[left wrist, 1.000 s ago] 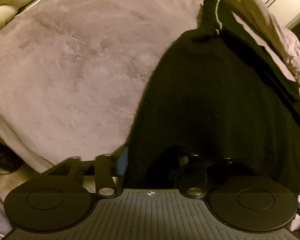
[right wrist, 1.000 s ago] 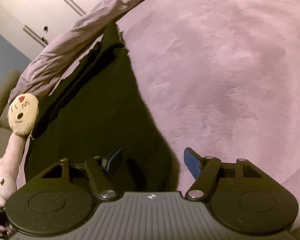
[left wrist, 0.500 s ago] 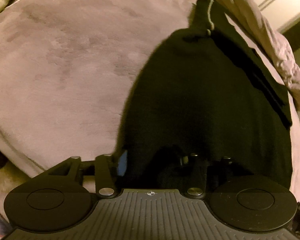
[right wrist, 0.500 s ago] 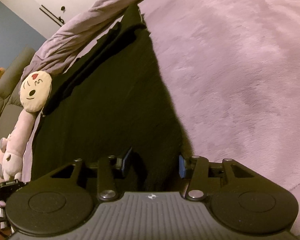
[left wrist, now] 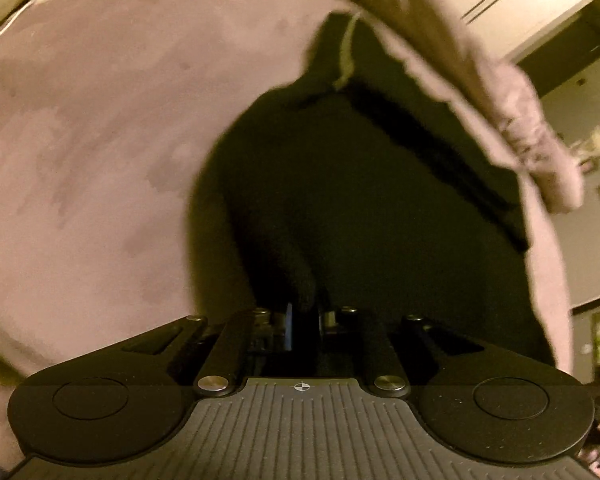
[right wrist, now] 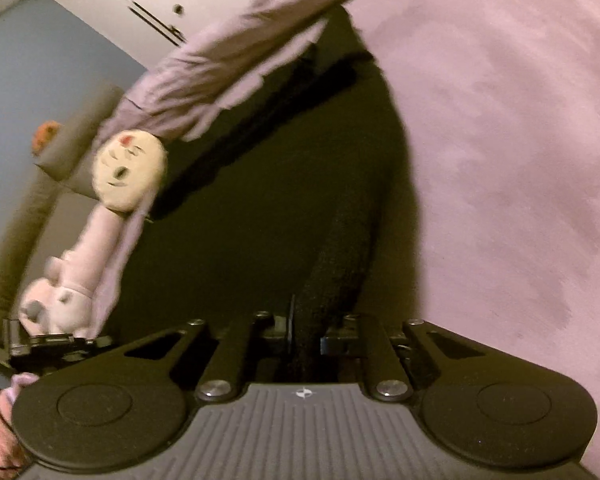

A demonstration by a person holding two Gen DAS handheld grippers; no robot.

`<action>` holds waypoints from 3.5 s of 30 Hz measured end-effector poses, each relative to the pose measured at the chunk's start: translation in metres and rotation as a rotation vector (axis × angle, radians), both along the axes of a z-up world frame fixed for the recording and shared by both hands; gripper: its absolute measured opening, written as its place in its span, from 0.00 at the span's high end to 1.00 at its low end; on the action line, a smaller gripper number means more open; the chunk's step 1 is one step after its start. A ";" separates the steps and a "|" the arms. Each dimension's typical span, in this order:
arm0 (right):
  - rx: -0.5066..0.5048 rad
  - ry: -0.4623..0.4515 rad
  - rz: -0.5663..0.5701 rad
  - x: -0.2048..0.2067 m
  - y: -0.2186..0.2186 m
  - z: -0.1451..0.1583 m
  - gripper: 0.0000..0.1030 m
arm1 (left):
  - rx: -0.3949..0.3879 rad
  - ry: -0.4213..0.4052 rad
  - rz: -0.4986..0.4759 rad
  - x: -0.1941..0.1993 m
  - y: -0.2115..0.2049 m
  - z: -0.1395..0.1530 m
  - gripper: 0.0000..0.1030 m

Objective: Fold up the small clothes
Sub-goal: 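Close the left tool on the hem while the right tool grasps it too, then lift the held hem with both tools and fold it over toward the collar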

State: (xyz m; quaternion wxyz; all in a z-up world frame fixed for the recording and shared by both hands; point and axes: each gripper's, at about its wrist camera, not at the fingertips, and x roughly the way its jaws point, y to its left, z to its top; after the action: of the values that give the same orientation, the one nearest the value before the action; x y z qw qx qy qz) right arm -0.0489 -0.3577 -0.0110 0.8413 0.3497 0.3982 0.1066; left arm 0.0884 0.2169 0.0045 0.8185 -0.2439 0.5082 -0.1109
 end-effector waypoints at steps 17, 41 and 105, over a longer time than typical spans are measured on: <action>-0.014 -0.225 -0.124 0.108 -0.017 0.066 0.91 | -0.063 -0.217 0.088 0.114 -0.033 0.070 0.87; -0.215 -0.236 -0.356 0.303 -0.053 0.060 0.91 | 0.117 -0.289 0.253 0.287 -0.059 0.069 0.87; -0.721 -0.173 0.090 0.401 0.000 -0.006 0.40 | 0.461 -0.215 -0.068 0.358 -0.118 -0.016 0.81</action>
State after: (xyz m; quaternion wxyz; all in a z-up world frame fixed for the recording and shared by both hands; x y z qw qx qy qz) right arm 0.3525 -0.3579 -0.0166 0.9355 0.0028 0.3525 0.0256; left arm 0.4460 0.0985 -0.0111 0.8975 -0.0203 0.4382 -0.0447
